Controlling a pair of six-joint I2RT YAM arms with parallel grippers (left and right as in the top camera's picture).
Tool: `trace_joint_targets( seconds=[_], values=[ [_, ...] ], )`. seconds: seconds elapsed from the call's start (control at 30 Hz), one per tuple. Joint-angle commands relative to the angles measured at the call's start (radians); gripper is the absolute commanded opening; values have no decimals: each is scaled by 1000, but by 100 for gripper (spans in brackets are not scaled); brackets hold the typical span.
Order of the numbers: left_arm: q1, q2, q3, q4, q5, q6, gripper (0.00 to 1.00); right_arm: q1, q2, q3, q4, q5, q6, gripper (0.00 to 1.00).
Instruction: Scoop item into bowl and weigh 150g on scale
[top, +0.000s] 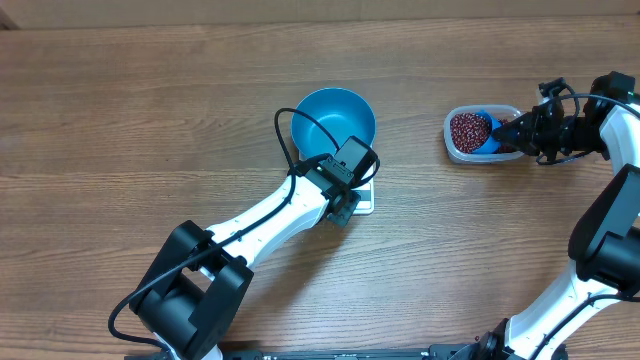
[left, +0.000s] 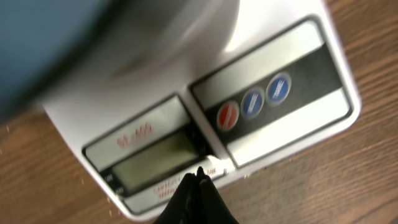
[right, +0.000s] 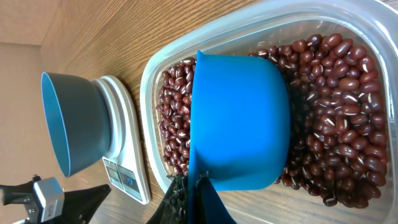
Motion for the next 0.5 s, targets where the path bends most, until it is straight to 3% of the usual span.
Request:
trace_joint_targets(
  seconds=[0.0, 0.47],
  values=[
    [-5, -31, 14, 47, -2, 49, 4, 31, 29, -37, 11, 82, 1, 4],
    [-13, -24, 10, 137, 36, 4, 4, 31, 29, -37, 16, 82, 1, 4]
  ],
)
